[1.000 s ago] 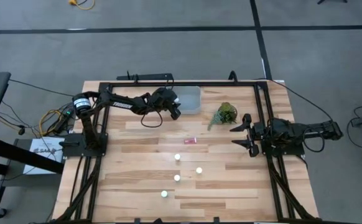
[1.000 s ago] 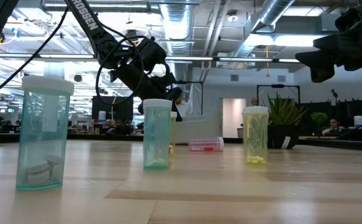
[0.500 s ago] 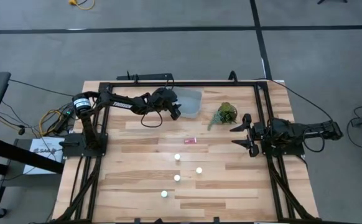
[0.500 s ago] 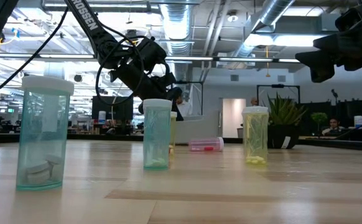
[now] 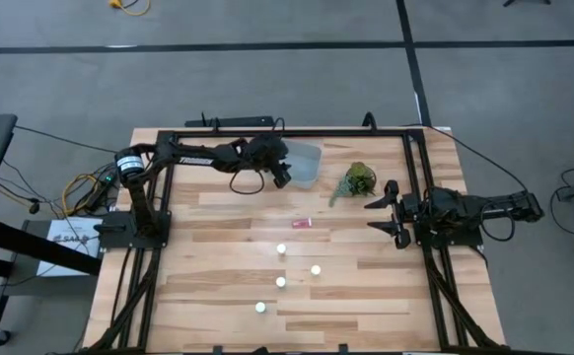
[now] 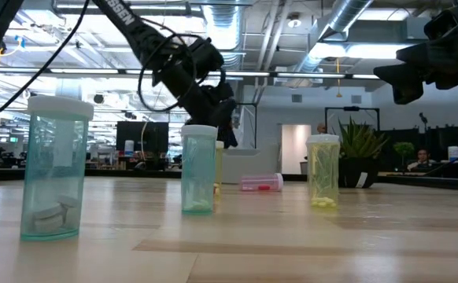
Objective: Pick and place pill bottles into a basket
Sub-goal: Put the pink pill bottle into the gray bin
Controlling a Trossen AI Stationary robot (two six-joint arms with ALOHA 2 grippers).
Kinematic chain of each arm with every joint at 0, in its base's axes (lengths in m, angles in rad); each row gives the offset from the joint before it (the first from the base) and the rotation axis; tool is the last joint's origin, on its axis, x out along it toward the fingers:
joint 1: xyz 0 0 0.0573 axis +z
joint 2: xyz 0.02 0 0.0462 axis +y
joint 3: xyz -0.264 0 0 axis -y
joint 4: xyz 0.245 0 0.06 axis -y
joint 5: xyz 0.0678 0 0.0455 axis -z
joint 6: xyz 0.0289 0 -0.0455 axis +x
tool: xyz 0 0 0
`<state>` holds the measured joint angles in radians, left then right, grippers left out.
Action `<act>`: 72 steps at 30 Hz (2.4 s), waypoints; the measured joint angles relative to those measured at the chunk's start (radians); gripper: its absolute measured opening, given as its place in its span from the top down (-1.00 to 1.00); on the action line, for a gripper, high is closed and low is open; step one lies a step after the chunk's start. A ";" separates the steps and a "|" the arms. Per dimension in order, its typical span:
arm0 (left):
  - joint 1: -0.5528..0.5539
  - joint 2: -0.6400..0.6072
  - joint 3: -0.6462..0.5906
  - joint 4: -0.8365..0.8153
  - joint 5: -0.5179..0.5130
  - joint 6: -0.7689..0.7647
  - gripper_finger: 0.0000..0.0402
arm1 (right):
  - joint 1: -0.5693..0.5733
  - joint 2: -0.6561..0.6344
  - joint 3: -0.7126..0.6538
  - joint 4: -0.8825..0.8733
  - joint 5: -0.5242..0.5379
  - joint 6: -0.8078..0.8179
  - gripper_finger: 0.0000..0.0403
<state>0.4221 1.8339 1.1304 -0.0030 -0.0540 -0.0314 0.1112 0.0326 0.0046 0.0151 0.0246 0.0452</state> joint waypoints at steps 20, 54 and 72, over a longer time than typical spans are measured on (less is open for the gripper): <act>-0.389 -0.152 0.125 -0.351 0.050 0.142 0.18 | 0.000 0.000 0.000 0.000 0.000 0.000 -0.14; -0.357 0.086 0.159 -0.336 0.130 0.021 -0.11 | 0.000 0.021 0.004 -0.001 0.000 0.000 -0.14; -0.360 0.246 0.324 -0.402 0.170 0.033 -0.13 | 0.000 0.033 0.006 -0.008 0.000 0.000 -0.14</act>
<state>0.0616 2.0801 1.4545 -0.4052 0.1165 0.0018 0.1112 0.0657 0.0109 0.0072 0.0246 0.0452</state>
